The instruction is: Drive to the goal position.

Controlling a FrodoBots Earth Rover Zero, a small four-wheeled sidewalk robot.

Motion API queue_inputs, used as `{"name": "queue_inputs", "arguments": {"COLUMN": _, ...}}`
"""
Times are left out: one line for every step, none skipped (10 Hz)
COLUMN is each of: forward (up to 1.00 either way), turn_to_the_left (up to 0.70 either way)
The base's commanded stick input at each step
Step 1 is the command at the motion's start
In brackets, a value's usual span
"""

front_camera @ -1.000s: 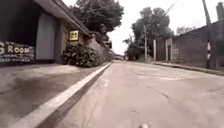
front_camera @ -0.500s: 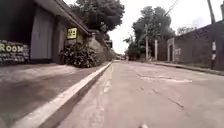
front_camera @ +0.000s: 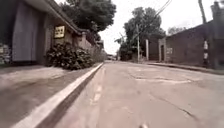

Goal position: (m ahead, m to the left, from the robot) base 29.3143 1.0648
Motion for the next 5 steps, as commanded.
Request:
{"name": "queue_inputs", "arguments": {"forward": 0.7, "turn_to_the_left": 0.0}}
{"name": "queue_inputs", "arguments": {"forward": 0.7, "turn_to_the_left": 0.0}}
{"name": "queue_inputs", "arguments": {"forward": 0.7, "turn_to_the_left": 0.0}}
{"name": "queue_inputs", "arguments": {"forward": 0.7, "turn_to_the_left": 0.0}}
{"name": "queue_inputs", "arguments": {"forward": 0.7, "turn_to_the_left": 0.0}}
